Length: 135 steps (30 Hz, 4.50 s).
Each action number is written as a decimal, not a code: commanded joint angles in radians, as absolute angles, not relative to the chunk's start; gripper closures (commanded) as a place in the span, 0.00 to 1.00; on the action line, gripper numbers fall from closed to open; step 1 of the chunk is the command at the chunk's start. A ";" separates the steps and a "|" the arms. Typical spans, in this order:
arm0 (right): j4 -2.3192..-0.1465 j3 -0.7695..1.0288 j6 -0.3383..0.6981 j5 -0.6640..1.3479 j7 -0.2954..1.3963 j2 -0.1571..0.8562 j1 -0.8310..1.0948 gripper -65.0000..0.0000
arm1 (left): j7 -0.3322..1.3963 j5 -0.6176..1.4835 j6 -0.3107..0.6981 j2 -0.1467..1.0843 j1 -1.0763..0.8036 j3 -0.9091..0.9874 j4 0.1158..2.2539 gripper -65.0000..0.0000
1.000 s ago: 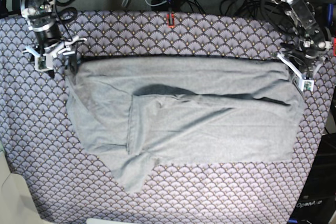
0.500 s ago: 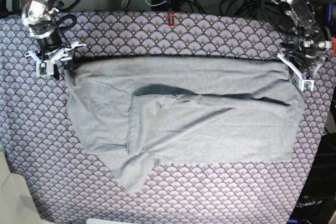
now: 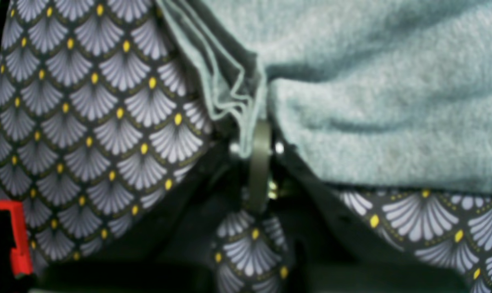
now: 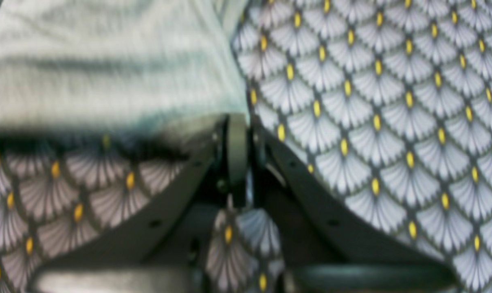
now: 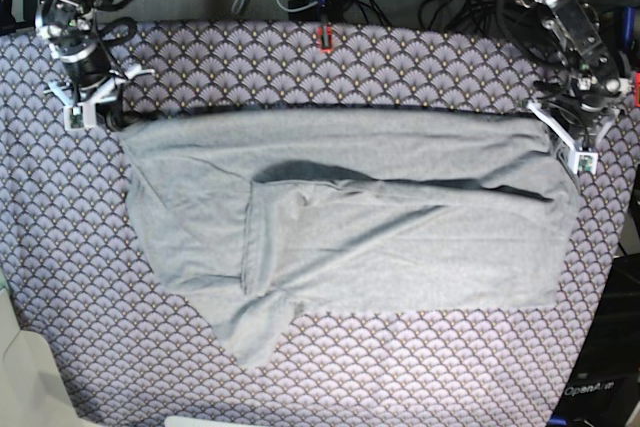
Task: Fold the T-shirt properly
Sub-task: 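Hold the corners and adjust the right gripper's grip on the edge, then pull the corners further away from the hem and open both grippers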
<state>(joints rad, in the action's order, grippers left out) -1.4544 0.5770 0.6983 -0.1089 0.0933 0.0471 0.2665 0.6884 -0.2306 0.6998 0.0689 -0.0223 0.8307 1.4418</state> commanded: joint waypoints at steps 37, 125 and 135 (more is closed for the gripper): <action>-1.633 0.553 0.698 -0.093 0.076 0.030 0.318 0.33 | 0.676 -0.223 0.698 0.047 -0.019 0.832 1.461 1.00; -1.518 0.776 0.698 -0.091 -0.005 -0.021 0.464 0.96 | 0.674 -0.272 0.698 -0.008 -0.173 0.972 1.641 0.96; -1.517 0.828 0.698 -0.091 -0.005 -0.028 0.449 0.64 | 0.673 -0.266 0.698 -0.008 -0.173 0.972 1.641 0.67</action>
